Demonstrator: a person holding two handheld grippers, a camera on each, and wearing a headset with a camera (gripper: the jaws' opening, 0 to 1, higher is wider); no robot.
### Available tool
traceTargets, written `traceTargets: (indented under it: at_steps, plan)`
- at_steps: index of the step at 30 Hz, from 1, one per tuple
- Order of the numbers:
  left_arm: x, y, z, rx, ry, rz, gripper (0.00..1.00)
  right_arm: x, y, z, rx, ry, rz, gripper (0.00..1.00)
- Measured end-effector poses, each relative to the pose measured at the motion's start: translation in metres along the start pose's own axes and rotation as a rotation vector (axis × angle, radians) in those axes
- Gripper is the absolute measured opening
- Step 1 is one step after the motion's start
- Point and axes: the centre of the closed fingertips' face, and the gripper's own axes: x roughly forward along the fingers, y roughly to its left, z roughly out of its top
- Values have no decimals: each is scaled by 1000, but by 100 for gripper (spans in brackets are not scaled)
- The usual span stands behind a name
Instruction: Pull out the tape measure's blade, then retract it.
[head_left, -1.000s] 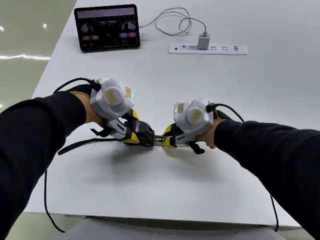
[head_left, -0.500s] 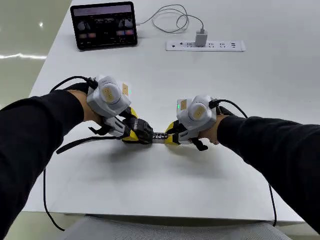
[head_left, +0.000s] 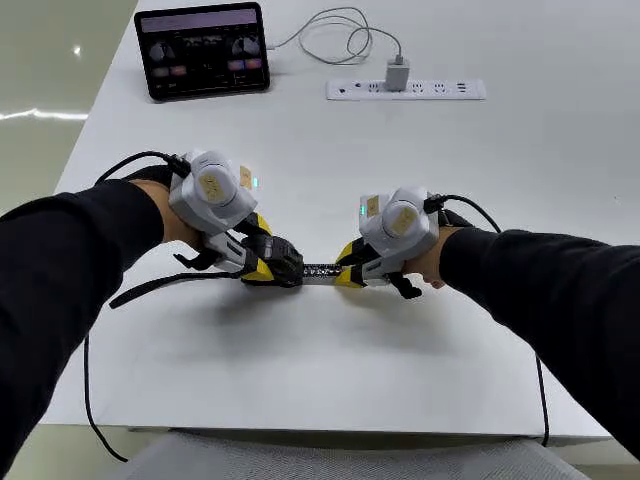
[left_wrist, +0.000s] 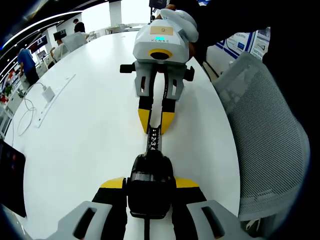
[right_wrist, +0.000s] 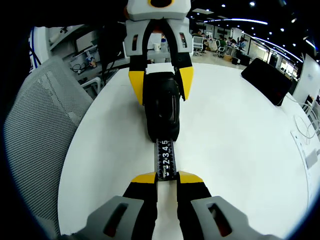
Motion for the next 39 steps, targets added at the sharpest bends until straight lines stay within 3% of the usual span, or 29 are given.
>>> traceTargets:
  at_steps: [39]
  plan:
    - [1,-2,1,11,10,14,30,-17,0,-20,12,11,-11,9]
